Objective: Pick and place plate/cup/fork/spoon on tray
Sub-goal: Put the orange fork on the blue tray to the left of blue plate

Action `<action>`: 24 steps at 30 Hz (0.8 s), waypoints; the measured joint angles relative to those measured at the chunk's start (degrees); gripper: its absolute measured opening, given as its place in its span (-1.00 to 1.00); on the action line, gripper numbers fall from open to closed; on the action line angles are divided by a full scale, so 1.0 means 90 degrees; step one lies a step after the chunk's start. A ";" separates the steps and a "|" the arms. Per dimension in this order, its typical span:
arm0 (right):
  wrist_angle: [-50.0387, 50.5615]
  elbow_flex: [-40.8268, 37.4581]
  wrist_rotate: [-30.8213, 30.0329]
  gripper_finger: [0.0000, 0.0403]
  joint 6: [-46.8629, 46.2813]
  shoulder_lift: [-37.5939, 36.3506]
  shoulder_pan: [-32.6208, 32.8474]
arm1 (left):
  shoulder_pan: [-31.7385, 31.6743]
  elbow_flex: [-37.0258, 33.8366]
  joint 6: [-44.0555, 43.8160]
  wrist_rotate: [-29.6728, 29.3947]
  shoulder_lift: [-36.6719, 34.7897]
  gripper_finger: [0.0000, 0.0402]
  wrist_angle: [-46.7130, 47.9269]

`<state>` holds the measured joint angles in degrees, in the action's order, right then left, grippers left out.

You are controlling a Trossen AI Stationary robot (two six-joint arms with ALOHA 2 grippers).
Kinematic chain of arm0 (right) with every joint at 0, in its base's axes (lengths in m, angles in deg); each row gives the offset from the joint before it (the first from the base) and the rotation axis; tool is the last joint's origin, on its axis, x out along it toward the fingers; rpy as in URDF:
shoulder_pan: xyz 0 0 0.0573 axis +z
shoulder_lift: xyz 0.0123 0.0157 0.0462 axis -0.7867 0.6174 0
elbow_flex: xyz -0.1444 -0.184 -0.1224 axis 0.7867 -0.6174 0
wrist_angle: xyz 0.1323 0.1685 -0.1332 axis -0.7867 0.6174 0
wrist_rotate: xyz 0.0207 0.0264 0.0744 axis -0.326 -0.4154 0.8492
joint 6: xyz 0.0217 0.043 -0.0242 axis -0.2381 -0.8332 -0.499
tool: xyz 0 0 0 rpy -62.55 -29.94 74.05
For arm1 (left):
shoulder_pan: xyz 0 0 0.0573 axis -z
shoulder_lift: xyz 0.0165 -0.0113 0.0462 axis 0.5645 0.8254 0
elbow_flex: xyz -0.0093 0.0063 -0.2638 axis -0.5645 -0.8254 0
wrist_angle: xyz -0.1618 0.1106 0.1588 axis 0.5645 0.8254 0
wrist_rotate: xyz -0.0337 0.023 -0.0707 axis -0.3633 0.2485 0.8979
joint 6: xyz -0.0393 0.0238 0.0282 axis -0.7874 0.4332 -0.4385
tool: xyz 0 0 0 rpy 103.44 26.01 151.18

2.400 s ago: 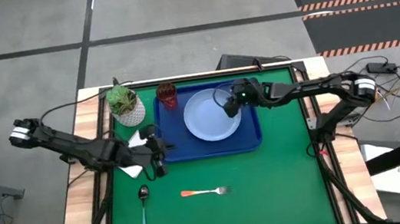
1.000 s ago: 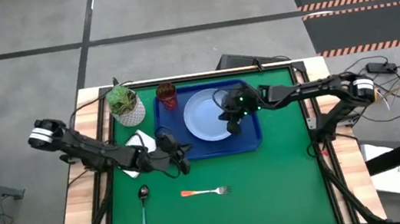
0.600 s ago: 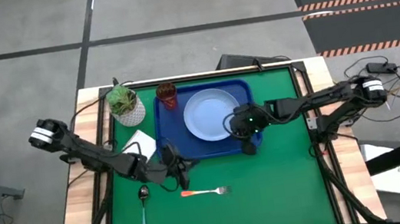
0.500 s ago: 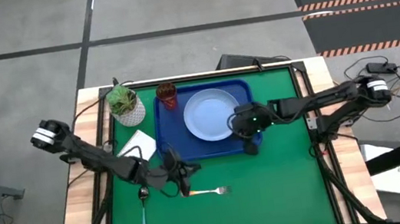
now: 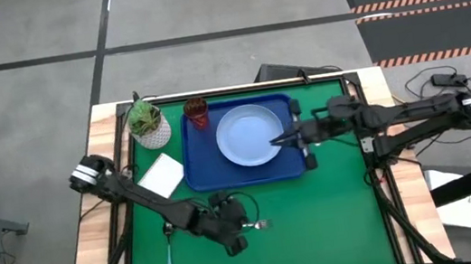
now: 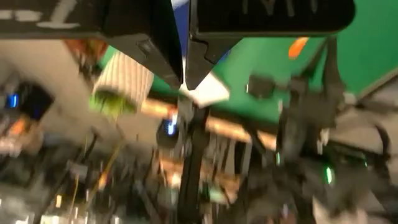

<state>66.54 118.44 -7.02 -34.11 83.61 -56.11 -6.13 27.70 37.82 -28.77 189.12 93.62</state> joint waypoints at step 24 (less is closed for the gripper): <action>-0.1831 -0.1368 0.0823 -0.96 0.0802 -0.1423 -0.0041 | -0.0004 0.0133 0.0665 0.0437 0.0856 -0.24 -0.0281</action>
<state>50.06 106.13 0.39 -26.89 70.80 -56.48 -6.16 28.90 43.80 -24.84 196.83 91.09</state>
